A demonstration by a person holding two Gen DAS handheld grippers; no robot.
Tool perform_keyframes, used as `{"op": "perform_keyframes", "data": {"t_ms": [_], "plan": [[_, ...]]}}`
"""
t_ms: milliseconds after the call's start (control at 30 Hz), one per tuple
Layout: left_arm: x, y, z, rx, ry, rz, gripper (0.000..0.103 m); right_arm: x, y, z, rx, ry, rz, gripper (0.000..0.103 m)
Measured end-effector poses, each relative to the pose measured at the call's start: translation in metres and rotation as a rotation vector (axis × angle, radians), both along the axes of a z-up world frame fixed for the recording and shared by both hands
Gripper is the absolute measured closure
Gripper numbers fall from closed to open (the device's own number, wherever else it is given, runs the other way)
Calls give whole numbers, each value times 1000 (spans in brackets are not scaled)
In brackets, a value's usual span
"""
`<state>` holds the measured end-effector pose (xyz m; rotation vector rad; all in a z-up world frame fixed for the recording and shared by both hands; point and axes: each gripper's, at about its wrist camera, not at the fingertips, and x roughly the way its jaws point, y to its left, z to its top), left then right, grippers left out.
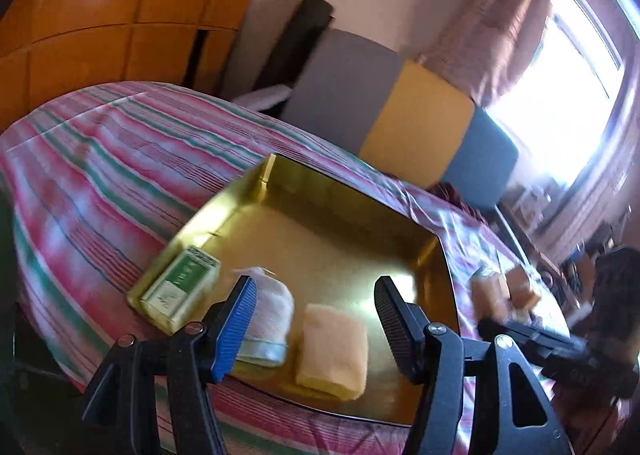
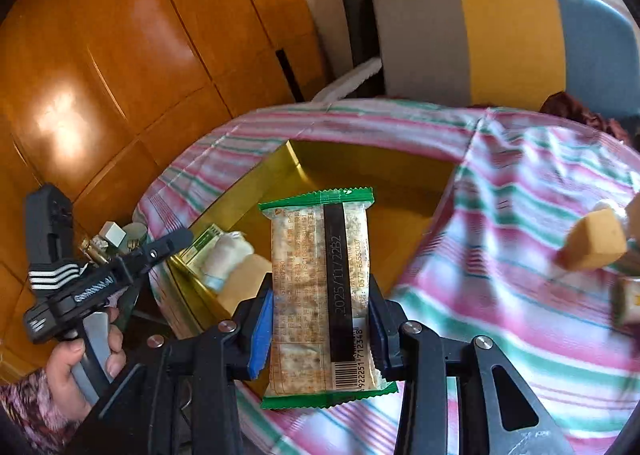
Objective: Organize objects
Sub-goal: 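Carry the yellow sponge into the gold tray with the left gripper while the right gripper holds the cracker packet, then lower the cracker packet into the gold tray and open the right gripper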
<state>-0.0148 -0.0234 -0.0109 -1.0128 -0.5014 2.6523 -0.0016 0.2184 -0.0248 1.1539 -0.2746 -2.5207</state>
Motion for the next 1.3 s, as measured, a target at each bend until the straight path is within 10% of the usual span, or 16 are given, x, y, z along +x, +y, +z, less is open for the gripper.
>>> {"op": "perform_keyframes", "data": {"t_ms": [600, 1300], "plan": [[1, -14, 1, 51, -12, 46, 41, -28, -53, -40, 207, -140, -140, 60], [5, 0, -5, 29, -35, 11, 41, -4, -44, -23, 153, -50, -156, 45]]}}
